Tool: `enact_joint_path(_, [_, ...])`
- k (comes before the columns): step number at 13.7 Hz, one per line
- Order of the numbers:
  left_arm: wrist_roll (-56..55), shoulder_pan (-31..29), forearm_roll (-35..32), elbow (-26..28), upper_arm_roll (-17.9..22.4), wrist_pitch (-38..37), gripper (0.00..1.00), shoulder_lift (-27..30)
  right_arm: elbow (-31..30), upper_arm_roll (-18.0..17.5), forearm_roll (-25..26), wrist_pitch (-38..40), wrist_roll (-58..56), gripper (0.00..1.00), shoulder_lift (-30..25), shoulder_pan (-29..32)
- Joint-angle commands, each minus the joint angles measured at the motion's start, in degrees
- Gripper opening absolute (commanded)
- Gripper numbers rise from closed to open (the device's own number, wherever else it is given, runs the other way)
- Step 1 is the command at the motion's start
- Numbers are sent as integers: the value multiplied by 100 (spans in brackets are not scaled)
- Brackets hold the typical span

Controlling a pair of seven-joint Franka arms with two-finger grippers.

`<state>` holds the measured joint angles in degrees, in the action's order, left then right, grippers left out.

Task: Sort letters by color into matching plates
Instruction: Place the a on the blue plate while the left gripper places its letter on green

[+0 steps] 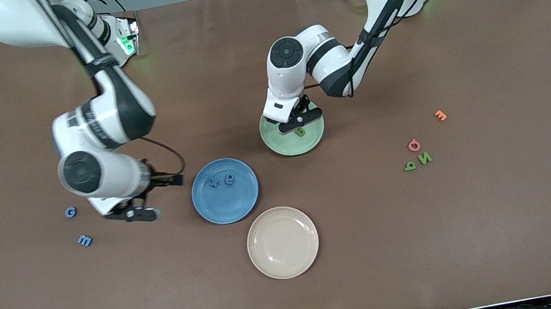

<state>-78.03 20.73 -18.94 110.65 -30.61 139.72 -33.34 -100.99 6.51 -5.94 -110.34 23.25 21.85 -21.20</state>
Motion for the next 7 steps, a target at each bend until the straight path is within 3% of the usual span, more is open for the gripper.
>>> enact_joint_path(1, [-231, 2, -92, -166, 19, 29, 100, -76, -360, -115, 260, -84, -975, 100, -199, 763])
enact_joint_path(4, [-108, -383, -118, -158, 72, -41, 100, 204, -351, -115, 506, -539, -2811, 100, -137, 1819])
enact_joint_path(7, [610, -1147, -145, -166, 72, -112, 100, 468, -482, -115, 699, -1059, -3686, 100, -58, 2339])
